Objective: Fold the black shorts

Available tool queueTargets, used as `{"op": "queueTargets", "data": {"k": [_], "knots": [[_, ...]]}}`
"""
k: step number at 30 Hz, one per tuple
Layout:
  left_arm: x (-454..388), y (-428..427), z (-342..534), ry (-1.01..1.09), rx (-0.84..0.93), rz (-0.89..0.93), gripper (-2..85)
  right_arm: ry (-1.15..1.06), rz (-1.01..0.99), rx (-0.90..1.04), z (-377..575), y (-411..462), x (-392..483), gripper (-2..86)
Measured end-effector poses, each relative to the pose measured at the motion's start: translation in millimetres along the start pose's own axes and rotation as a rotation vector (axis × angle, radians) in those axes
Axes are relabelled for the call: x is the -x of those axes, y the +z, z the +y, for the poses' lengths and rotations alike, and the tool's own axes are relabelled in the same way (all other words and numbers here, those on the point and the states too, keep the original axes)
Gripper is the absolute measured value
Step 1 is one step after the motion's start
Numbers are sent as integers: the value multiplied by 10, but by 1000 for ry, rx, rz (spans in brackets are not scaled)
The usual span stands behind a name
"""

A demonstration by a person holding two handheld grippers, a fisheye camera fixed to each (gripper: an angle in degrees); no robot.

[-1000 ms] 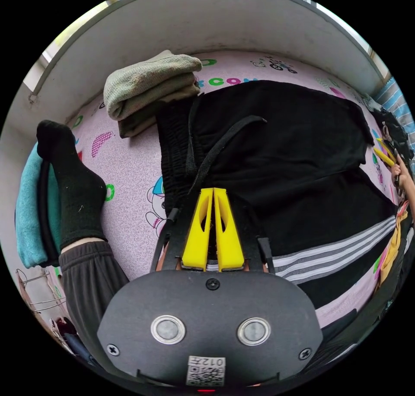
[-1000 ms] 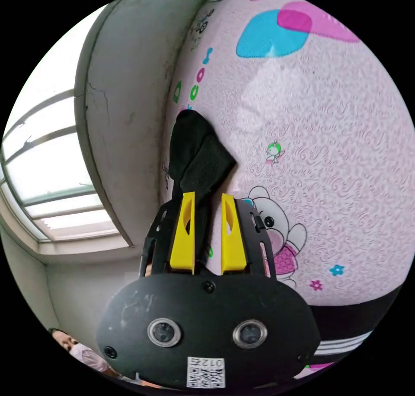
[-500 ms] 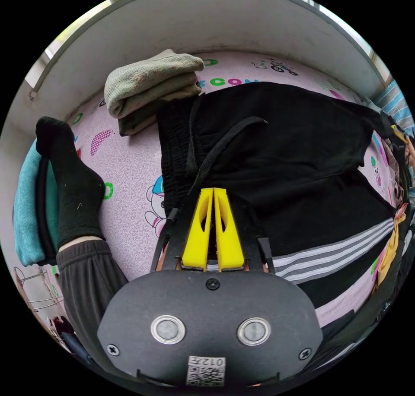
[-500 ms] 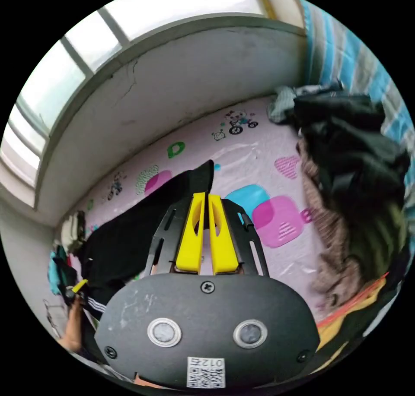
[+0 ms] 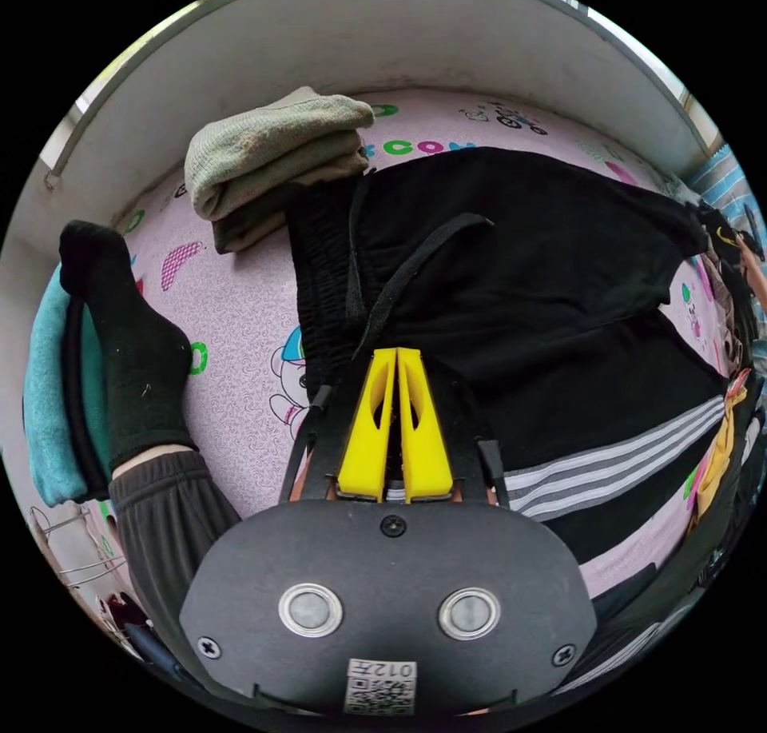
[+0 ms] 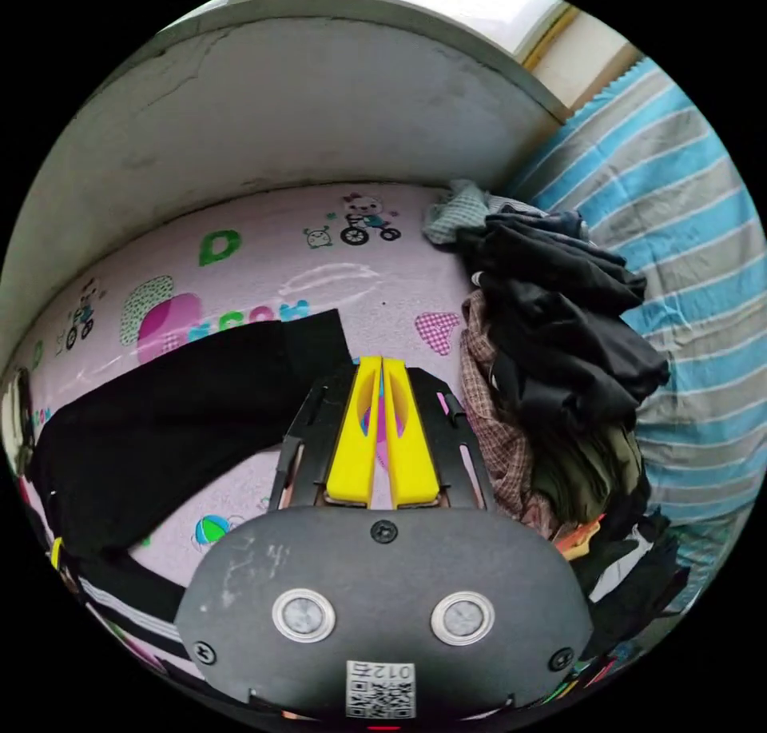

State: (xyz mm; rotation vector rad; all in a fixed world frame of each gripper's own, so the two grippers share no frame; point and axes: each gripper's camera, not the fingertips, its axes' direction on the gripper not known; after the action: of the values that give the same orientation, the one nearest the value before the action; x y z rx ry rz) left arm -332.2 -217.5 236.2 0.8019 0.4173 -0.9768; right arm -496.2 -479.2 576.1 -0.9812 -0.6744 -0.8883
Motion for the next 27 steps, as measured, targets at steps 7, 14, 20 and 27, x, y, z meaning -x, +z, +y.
{"op": "queueTargets", "data": {"k": [7, 14, 20, 27], "knots": [[-110, 25, 47, -5, -21, -4, -1, -97, -623, 45, 1448, 269, 707, -8], [-345, -171, 99, 83, -40, 4, 0, -432, -801, 117, 3375, -74, 1930, -9], [-1299, -487, 623, 359, -57, 57, -1, -581, -570, 107, 4120, -5, 2476, -9], [-1426, -267, 1014, 326, 20, 94, -1, -601, -472, 32, 4505, 212, 2627, -9]]}}
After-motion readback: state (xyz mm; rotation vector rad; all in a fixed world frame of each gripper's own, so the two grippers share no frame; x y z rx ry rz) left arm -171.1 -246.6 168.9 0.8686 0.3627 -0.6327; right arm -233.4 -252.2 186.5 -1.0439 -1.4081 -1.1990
